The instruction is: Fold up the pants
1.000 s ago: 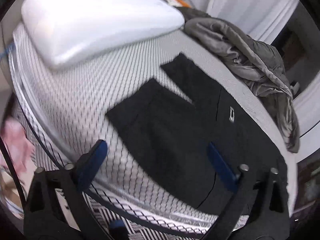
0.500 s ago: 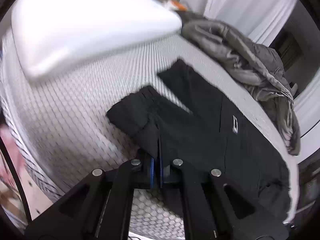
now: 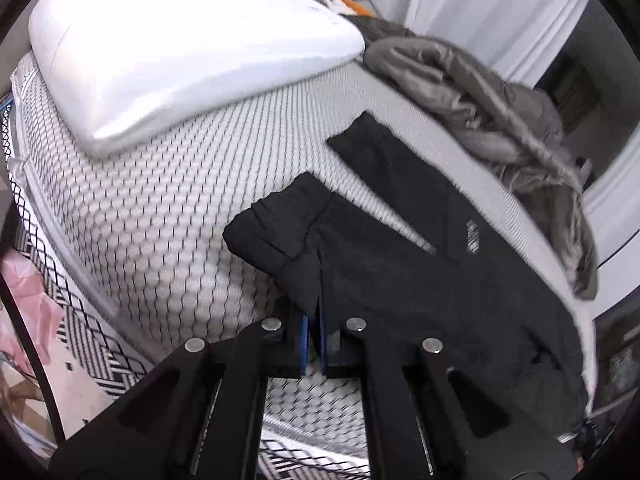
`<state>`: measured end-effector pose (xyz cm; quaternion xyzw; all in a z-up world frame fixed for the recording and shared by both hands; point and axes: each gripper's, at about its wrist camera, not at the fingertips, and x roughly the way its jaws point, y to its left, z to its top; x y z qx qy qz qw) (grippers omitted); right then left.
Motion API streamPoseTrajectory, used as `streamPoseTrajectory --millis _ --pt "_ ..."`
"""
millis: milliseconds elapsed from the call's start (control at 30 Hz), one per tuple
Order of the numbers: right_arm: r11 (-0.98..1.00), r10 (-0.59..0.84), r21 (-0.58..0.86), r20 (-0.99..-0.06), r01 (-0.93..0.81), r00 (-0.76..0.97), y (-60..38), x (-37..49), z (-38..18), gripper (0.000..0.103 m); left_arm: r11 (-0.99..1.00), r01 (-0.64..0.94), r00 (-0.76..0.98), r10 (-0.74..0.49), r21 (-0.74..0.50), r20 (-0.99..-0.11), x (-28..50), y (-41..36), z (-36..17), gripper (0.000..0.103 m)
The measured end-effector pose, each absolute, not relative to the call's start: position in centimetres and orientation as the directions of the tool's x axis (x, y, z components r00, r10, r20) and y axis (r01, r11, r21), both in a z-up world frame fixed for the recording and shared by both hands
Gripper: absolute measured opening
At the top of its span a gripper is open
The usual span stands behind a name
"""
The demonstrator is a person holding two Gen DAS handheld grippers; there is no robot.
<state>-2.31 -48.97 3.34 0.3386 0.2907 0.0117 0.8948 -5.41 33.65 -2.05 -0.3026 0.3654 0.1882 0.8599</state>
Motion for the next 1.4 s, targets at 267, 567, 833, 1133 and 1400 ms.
streamPoseTrajectory --millis 267,567,833,1133,1400 --pt "0.659 0.372 0.735 -0.506 0.162 0.778 -50.0 -3.3 -1.8 0.061 0.701 -0.555 0.657 0.037 -0.449 -0.753 -7.5 34.3 -4.3 0.006" --pt "0.742 0.342 0.658 -0.532 0.125 0.775 -47.7 -2.4 -2.7 0.013 0.683 -0.572 0.674 0.077 -0.454 -0.735 -6.8 34.7 -4.0 0.002" --pt "0.747 0.334 0.661 -0.460 0.066 0.822 -47.8 -4.7 1.9 0.012 0.717 -0.538 0.709 0.100 -0.443 -0.698 -6.6 34.6 -0.1 0.001" --pt "0.757 0.241 0.651 -0.363 0.060 0.900 -47.0 3.7 10.2 0.011 0.751 -0.503 0.753 0.139 -0.428 -0.643 2.5 35.6 7.6 0.001" --pt "0.821 0.161 0.546 -0.499 0.165 0.851 -44.8 20.8 12.0 0.019 0.737 -0.592 0.653 0.200 -0.327 -0.731 17.4 38.5 8.0 0.009"
